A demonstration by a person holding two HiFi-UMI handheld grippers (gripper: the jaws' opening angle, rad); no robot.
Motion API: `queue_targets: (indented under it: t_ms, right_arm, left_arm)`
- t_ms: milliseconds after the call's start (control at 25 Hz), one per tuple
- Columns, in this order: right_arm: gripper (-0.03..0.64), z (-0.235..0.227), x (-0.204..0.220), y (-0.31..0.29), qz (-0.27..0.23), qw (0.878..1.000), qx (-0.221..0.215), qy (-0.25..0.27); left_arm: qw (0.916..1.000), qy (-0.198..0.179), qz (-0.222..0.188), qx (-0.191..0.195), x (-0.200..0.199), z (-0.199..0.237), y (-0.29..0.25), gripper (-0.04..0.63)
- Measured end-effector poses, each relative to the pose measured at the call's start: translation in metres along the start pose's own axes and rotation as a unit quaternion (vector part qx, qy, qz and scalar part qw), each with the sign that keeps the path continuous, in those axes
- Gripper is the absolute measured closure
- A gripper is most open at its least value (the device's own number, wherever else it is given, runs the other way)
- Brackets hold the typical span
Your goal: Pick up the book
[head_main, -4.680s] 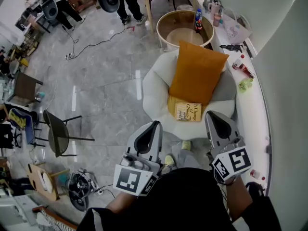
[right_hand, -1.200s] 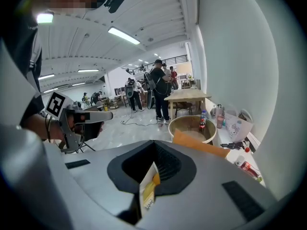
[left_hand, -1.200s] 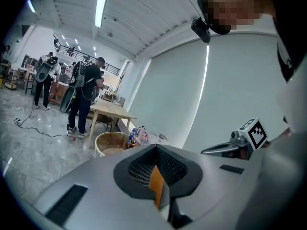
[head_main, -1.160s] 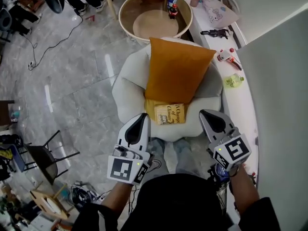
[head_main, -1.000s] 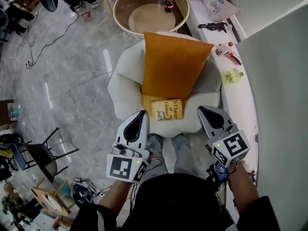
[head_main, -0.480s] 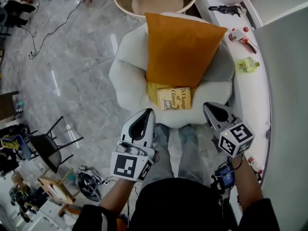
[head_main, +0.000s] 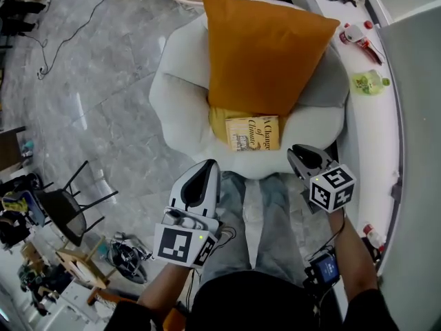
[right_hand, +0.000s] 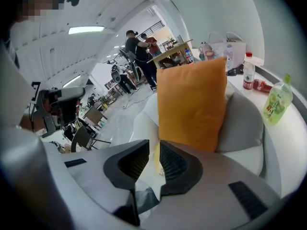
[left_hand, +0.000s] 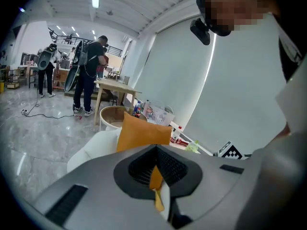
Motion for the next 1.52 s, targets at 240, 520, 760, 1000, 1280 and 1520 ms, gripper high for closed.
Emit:
queue_targets:
  t_ms: [240,520,760,1000,1280,1520]
  right_arm:
    - [0.489,-0.018,0.047,-0.043,0.054,0.998,-0.001,-0.009]
    - [0.426,-0.043,0.08,-0.078,0.081,0.997,-0.001,-0.02]
    - [0.414,-0.072,0.113,-0.116,0.112,0.993,0.006,-0.027]
    - [0.403,-0.106,0.154,-0.151,0.122,0.991,0.014,-0.055]
    - [0.396,-0.144,0.2,-0.197,0.136,0.988,0.018,-0.067]
    - [0.377,-0.161,0.222,-0.227,0.139,0.987,0.014,-0.076]
  left_arm:
    - [0.9996,0.01,0.026,0.009,0.03,-0.002,-0.005,0.586]
    - [0.9989,0.015,0.04,0.018,0.055,-0.003,-0.02,0.586]
    - [0.9979,0.018,0.058,0.023,0.077,0.003,-0.039,0.586]
    - [0.9964,0.02,0.077,0.029,0.112,0.006,-0.061,0.586]
    - [0.993,0.03,0.108,0.035,0.162,0.012,-0.087,0.586]
    - [0.9928,0.037,0.111,0.026,0.177,0.016,-0.1,0.586]
Point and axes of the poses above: the fingertips, and each gripper's own axes: y backward along the fingers, z to its left, x out of its underside, the point moved 3 cm from there along y, backward along the fingers, and after that the axes turned 5 degrees about x, right-handed, at the moved point
